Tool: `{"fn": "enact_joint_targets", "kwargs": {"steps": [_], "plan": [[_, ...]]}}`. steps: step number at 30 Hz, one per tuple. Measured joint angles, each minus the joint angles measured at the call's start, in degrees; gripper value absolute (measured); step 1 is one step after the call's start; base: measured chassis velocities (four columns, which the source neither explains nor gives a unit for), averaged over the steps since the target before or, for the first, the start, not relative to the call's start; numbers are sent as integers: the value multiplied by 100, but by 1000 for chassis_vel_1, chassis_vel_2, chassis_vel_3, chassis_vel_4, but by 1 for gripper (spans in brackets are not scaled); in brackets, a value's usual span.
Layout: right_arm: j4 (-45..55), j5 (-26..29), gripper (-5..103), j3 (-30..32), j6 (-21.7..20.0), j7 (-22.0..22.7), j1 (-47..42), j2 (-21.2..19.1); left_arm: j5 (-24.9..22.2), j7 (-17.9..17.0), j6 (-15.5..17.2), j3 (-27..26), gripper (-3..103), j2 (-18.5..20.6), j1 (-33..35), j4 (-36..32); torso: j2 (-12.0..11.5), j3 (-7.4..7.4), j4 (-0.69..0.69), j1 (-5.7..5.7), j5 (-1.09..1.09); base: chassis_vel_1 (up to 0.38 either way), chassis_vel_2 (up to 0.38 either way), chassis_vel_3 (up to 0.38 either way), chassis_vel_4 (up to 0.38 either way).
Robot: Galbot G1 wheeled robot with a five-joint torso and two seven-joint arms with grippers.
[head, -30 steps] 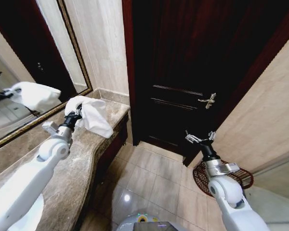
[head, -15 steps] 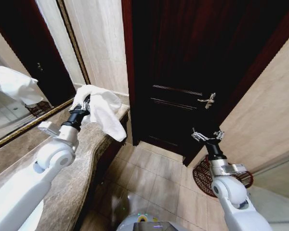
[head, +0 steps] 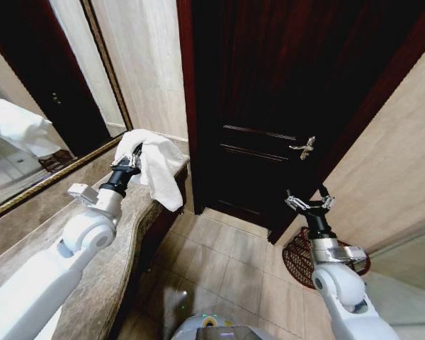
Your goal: Discard the used towel into the hamper.
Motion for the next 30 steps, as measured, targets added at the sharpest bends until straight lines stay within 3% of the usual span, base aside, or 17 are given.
{"fn": "enact_joint_targets", "kwargs": {"steps": [12,30], "plan": [[12,-39,100,-6,14,0,-27,27,-54,236,-80,22,5,225,-66,-17,0,0,1,0,0,-71,-76,-75,-67],[30,-9,100,84,173,-5,-115,43,-9,449,-141,30,5,168,16,-43,0,0,0,1,-2,-128,-119,-121,-124]]}}
